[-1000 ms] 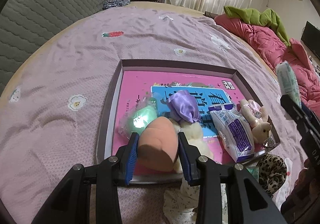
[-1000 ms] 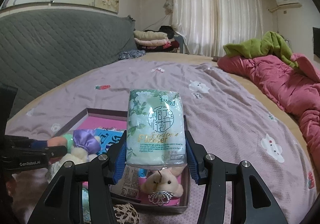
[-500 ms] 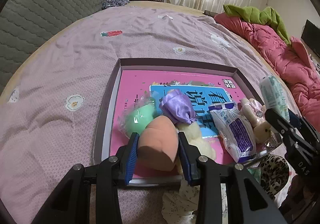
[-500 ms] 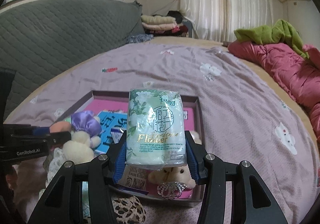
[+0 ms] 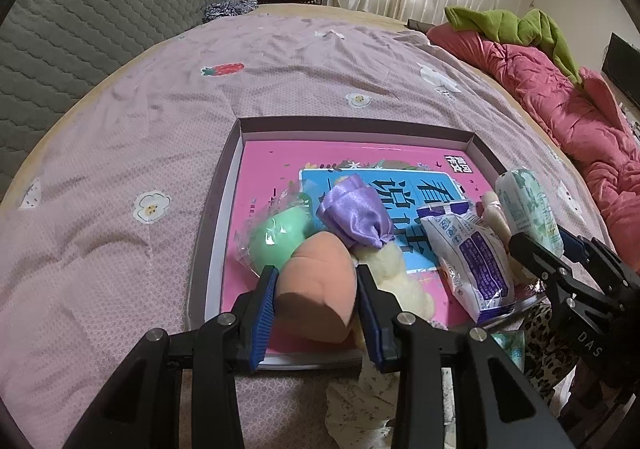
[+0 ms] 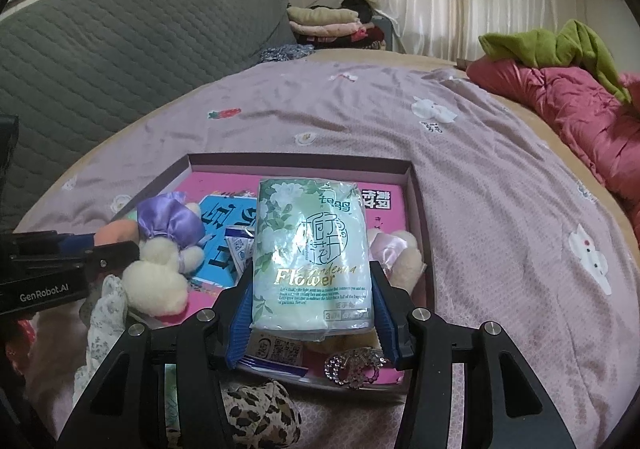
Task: Organize soft objects
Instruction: 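Lower the tissue pack into the box and open the right tool while the left tool lowers the sponge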
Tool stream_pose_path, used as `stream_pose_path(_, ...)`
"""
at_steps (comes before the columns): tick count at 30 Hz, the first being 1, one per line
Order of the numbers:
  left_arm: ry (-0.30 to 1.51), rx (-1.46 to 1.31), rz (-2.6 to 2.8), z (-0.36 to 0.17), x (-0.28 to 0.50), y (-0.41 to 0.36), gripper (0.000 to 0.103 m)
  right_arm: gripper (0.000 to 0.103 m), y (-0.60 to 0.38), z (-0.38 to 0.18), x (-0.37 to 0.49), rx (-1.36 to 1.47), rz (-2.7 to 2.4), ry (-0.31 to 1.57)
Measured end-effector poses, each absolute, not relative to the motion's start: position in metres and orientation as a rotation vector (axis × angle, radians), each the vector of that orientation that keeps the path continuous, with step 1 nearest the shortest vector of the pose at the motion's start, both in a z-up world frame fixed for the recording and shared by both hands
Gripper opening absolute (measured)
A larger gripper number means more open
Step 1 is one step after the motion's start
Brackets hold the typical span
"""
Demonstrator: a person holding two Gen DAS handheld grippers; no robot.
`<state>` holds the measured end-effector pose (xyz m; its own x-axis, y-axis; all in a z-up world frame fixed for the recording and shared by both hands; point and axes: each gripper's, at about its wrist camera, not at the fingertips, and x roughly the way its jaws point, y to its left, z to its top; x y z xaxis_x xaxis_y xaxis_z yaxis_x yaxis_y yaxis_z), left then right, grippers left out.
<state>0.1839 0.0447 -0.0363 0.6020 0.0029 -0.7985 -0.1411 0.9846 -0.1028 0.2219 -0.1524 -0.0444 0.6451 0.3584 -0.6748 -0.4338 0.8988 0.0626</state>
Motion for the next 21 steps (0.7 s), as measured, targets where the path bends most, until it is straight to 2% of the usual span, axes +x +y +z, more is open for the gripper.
stream_pose_path(10,0.922,-0.164,0.084,-0.036,0.1843,0.0452,0.039,0.056,-0.1491,-0.0477,0.2229,-0.114,0.468,0.755)
stream_pose_path(13,0.922,-0.162,0.086,-0.0364,0.1851,0.0455,0.039,0.061,-0.1476,-0.0485,0.2226,-0.113,0.471,0.756)
stream_pose_path(21,0.922,-0.161,0.085,-0.0364,0.1839,0.0444,0.039,0.065,-0.1478,-0.047,0.2222,-0.102,0.475,0.754)
